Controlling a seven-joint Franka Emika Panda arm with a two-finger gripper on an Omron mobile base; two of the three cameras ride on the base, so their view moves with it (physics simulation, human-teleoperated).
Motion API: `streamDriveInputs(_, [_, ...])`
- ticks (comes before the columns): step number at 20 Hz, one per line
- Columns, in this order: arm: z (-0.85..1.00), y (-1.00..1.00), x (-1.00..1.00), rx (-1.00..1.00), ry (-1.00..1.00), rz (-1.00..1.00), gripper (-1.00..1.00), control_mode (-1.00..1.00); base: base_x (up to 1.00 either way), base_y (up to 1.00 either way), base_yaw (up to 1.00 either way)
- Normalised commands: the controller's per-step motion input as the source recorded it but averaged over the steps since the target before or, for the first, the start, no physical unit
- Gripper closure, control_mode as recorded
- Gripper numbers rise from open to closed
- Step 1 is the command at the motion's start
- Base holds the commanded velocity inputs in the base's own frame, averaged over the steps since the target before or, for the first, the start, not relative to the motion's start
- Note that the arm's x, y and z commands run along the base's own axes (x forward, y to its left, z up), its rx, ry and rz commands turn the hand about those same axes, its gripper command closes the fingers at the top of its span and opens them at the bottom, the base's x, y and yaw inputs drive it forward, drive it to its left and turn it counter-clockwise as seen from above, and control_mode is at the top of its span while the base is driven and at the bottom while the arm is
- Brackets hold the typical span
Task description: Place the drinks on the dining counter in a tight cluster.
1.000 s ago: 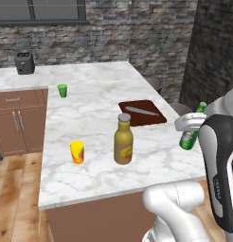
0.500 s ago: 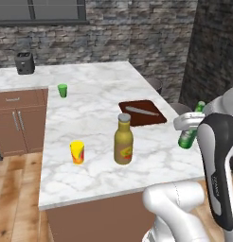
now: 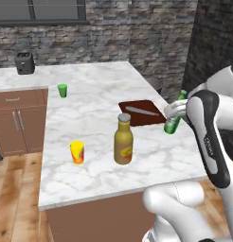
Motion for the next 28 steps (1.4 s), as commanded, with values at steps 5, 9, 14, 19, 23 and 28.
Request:
streamDriveInputs(5, [-0.46, 0.0, 0.75, 0.0, -0.09, 0.35, 1.0, -1.0, 0.0, 0.0, 0.0])
streamDriveInputs(9, [-0.59, 0.0, 0.8, 0.0, 0.0, 0.37, 1.0, -1.0, 0.0, 0.0, 0.0])
streamDriveInputs(14, [-0.19, -0.09, 0.72, 0.0, 0.01, 0.43, 1.0, -1.0, 0.0, 0.0, 0.0])
streamDriveInputs(19, [0.0, -0.24, 0.25, 0.0, 0.0, 0.42, 1.0, -1.0, 0.0, 0.0, 0.0])
streamDriveInputs(23, [-0.17, 0.04, -0.04, -0.06, 0.0, 0.15, 1.0, -1.0, 0.0, 0.0, 0.0])
streamDriveInputs(28, [-0.3, 0.2, -0.12, -0.09, -0.06, 0.03, 1.0, -1.0, 0.0, 0.0, 0.0])
